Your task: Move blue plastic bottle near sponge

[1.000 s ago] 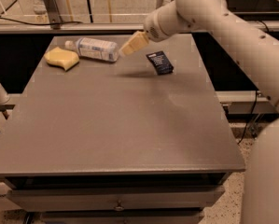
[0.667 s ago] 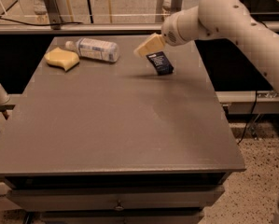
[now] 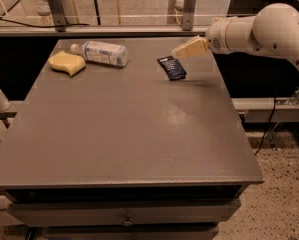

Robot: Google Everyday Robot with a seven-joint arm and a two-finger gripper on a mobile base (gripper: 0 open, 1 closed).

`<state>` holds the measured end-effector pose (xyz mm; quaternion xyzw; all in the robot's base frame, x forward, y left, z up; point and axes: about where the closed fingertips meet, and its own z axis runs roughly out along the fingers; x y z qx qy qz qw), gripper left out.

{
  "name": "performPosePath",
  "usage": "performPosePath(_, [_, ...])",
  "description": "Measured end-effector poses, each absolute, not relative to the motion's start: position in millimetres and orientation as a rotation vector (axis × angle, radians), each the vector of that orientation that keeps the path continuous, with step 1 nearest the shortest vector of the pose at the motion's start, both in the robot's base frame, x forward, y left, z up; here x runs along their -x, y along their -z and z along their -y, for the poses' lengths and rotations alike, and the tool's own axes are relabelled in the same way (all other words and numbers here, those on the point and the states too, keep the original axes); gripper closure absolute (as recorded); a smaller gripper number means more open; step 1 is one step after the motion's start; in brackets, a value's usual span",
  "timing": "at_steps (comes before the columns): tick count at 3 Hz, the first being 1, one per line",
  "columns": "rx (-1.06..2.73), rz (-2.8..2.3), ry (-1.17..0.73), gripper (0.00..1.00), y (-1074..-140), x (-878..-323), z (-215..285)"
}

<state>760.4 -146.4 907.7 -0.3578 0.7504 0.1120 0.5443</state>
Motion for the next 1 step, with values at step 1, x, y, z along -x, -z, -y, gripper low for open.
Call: performPosePath(1, [0.779,-1.776,-0.251,0.0,-909.2,-756.8,180.0])
